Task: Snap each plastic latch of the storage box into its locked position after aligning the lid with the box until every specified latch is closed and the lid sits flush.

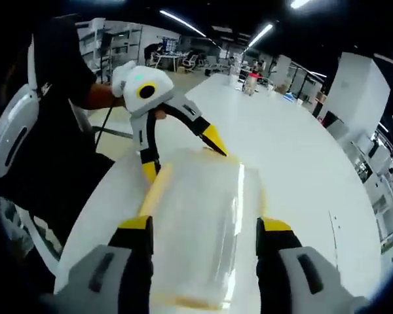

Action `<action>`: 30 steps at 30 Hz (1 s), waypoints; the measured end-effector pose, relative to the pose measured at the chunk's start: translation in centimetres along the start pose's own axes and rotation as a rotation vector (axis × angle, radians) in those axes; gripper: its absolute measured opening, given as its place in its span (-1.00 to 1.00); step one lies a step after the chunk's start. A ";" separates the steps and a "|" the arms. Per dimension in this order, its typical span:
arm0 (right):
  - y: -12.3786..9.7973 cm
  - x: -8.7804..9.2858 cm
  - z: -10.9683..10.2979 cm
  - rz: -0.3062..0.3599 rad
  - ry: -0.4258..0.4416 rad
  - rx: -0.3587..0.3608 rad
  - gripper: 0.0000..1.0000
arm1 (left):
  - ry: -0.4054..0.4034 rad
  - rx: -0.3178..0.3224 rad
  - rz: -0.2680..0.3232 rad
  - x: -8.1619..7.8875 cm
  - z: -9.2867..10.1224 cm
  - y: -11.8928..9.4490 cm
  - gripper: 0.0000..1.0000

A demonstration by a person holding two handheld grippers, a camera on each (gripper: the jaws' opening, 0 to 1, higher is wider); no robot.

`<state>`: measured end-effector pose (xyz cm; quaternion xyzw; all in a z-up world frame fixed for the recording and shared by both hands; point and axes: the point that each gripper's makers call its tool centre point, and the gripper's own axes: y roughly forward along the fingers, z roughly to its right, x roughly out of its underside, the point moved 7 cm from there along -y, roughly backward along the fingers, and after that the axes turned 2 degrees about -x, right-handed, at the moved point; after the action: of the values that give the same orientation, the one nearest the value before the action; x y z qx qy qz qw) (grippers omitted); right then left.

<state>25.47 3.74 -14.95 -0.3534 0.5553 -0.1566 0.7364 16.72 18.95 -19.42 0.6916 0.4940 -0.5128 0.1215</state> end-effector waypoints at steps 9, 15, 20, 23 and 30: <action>-1.4 -0.1 -0.2 -0.012 0.022 0.027 0.34 | 0.010 -0.007 0.005 0.0 0.1 0.0 0.26; -1.5 0.5 0.4 -0.031 0.035 0.007 0.44 | 0.050 -0.004 0.012 0.0 0.5 -0.1 0.20; -1.6 1.2 1.2 -0.072 0.059 -0.013 0.43 | 0.074 -0.024 0.009 0.2 0.6 -0.2 0.21; -1.1 1.1 2.3 -0.094 0.073 -0.017 0.42 | 0.073 -0.029 0.018 0.3 0.6 -0.3 0.20; 0.4 0.6 3.0 -0.162 0.079 -0.089 0.38 | 0.055 -0.026 0.059 0.4 0.3 -0.6 0.18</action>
<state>28.37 4.69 -15.32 -0.4233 0.5598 -0.2045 0.6823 16.00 19.26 -19.73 0.7181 0.4829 -0.4834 0.1319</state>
